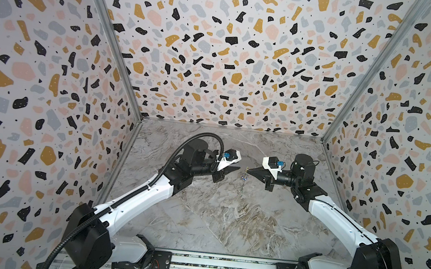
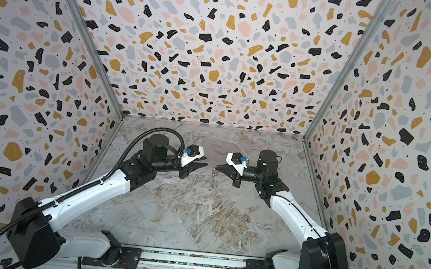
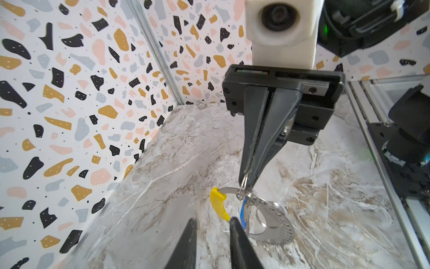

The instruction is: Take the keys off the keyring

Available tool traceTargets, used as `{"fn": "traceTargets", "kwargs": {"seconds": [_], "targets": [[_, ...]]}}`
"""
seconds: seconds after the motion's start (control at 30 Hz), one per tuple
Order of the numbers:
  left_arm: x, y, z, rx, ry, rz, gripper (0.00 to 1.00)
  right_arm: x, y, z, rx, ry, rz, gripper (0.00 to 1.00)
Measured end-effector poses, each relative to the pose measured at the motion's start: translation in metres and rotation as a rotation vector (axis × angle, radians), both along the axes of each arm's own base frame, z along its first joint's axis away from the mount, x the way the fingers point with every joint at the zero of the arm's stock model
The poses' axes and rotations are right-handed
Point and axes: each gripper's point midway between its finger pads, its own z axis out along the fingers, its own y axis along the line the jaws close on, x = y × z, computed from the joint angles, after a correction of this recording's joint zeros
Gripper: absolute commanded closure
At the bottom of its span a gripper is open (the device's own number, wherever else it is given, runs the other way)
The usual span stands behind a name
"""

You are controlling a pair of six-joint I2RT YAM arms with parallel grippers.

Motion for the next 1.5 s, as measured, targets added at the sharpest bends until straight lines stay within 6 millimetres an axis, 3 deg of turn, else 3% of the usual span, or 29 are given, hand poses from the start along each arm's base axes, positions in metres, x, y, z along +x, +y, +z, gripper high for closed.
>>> {"fn": "traceTargets", "kwargs": {"seconds": [0.47, 0.77, 1.27, 1.5], "targets": [[-0.012, -0.01, 0.015, -0.188, 0.006, -0.073, 0.78, -0.003, 0.003, 0.012, 0.05, 0.015, 0.035, 1.0], [-0.014, -0.021, -0.006, -0.153, 0.054, -0.105, 0.8, -0.003, 0.003, 0.014, 0.059, 0.018, 0.035, 1.0], [-0.014, -0.024, -0.006, -0.14, 0.058, -0.111, 1.0, -0.005, 0.003, 0.016, 0.063, 0.016, 0.048, 1.0], [-0.015, -0.027, -0.006, -0.108, 0.066, -0.123, 1.0, 0.001, -0.001, 0.013, 0.05, 0.013, 0.015, 0.68]]}}
